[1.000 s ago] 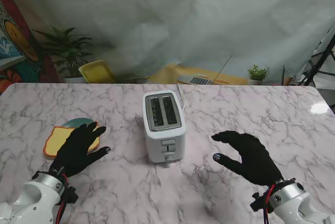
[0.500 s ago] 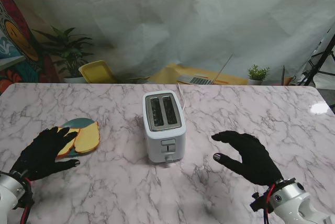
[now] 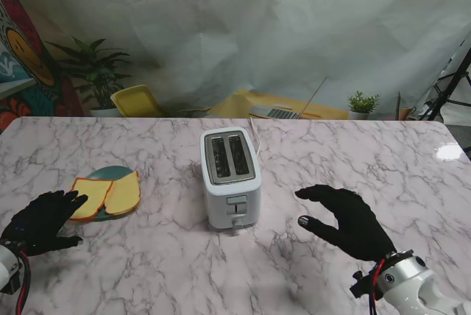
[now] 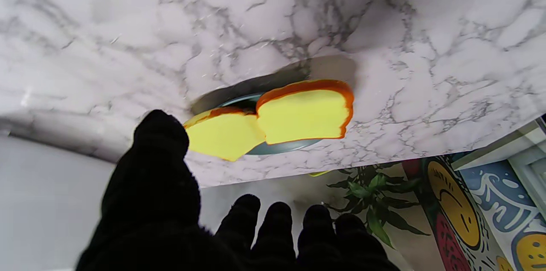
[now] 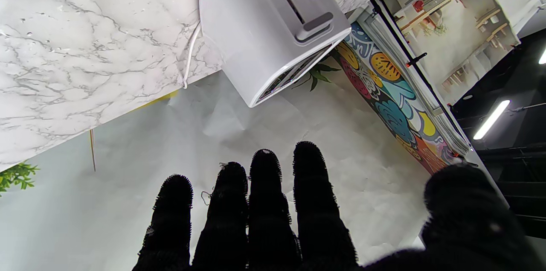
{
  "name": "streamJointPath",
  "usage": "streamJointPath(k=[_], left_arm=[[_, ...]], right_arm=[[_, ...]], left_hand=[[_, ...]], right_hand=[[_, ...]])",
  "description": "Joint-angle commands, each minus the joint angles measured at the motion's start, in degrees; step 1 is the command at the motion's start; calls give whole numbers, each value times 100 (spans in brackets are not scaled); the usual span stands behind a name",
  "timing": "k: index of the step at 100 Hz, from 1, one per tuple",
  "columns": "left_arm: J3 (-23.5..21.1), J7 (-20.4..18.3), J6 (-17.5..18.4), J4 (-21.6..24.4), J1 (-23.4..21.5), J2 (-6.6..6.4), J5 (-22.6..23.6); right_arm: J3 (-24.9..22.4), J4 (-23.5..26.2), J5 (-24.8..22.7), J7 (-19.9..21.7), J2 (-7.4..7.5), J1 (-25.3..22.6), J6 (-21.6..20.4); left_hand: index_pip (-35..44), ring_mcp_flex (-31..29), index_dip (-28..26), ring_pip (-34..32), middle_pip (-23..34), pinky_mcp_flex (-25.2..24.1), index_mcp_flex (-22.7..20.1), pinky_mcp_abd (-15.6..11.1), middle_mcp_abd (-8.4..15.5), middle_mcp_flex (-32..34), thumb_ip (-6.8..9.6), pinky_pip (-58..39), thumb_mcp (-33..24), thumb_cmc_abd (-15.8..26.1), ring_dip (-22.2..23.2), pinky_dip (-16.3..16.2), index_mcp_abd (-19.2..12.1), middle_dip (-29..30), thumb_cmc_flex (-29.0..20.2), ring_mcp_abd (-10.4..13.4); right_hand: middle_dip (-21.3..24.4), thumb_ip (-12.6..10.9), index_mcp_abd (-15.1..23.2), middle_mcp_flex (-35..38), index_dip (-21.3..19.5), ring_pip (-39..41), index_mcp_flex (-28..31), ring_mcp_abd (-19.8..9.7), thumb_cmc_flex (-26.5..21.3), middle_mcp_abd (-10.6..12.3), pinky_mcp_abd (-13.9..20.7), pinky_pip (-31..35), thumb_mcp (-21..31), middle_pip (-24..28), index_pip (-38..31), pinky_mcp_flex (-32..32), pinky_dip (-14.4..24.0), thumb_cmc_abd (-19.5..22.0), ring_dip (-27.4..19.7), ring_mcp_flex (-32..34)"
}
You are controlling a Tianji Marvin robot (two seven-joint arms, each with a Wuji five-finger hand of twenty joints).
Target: Toast the toast slices
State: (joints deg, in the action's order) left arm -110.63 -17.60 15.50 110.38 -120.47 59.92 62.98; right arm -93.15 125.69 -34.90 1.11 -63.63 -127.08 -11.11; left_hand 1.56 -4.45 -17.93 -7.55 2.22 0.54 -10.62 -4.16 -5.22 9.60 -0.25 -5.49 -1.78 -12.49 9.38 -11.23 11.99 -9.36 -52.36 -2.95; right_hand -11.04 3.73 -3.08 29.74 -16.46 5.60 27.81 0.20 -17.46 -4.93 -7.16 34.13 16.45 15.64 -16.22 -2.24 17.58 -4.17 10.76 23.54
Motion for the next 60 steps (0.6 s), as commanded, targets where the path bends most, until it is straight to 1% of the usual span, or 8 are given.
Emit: streamJointPath(k=[1,7,15,19,28,38,42,60], left_arm=[[66,-141,57,-152,109,-55,62],[110,-194,96,-243,192,-79,182],[159,-256,122,-345,277,-104,343],[174,-270,143,-387,309,-114,435],[184,-241,221,-469,355,-133,677],[186,-254,280,-538,409,-156,947],[186,-286,325,-579,447,-170,1018],[240,23,518,-891,668,-219,1397]], right_arm=[[22,10,12,9,-1,-5,45],[29,11,18,7,-1,-1,51],[39,6,24,4,-1,9,55],[43,4,33,8,-1,13,58],[48,1,46,2,-3,17,59],[47,2,62,-15,-7,11,57],[43,5,67,-16,-8,6,57],[40,-3,78,-34,-11,10,40]], left_hand=[[-29,-47,-52,-92,-204,-30,305,-241,-125,-349,-8,-283,-186,-144,109,-72,220,-82,-252,-96],[-159,-7,-73,-45,-238,-64,297,-180,-230,-390,-12,-477,-295,-166,209,-31,317,-254,-235,-161],[-184,41,-67,18,-265,-90,308,-216,-214,-397,-11,-458,-341,-179,218,19,312,-236,-260,-126],[-221,56,-10,132,-290,-85,306,-247,-201,-400,-11,-369,-409,-191,223,131,304,-158,-253,-95],[-282,100,303,322,-323,-80,295,-282,-214,-424,-23,-165,-552,-212,208,288,327,90,-236,-64],[-315,84,425,328,-344,-72,308,-297,-221,-431,-17,-122,-605,-200,225,295,358,168,-262,-48],[-338,110,704,327,-332,-82,283,-303,-220,-439,-23,-111,-683,-208,243,260,369,228,-237,-45],[-355,157,937,461,-395,-100,298,-299,-260,-468,-31,30,-751,-191,158,327,420,387,-212,-53]], right_hand=[[-19,-106,-128,98,98,-36,180,-38,-141,-11,5,61,-128,65,-38,16,-59,224,-98,103],[-18,-106,-121,97,101,-36,174,-40,-142,-12,13,64,-131,63,-33,16,-62,236,-99,105],[-19,-105,-128,100,103,-34,181,-43,-148,-15,12,69,-138,63,-34,15,-66,234,-99,113],[-18,-106,-129,95,104,-35,181,-43,-153,-18,15,71,-141,61,-33,17,-69,238,-100,109],[-21,-106,-130,108,105,-32,189,-34,-158,-7,16,77,-149,68,-35,13,-73,239,-100,117],[-25,-106,-139,128,106,-27,199,-27,-163,-26,11,86,-157,77,-36,4,-77,241,-99,128],[-25,-106,-142,123,107,-26,201,-32,-165,-26,11,89,-160,77,-37,4,-79,242,-99,131],[-32,-107,-149,129,109,-27,207,-23,-173,-27,13,97,-171,89,-36,5,-87,244,-100,132]])
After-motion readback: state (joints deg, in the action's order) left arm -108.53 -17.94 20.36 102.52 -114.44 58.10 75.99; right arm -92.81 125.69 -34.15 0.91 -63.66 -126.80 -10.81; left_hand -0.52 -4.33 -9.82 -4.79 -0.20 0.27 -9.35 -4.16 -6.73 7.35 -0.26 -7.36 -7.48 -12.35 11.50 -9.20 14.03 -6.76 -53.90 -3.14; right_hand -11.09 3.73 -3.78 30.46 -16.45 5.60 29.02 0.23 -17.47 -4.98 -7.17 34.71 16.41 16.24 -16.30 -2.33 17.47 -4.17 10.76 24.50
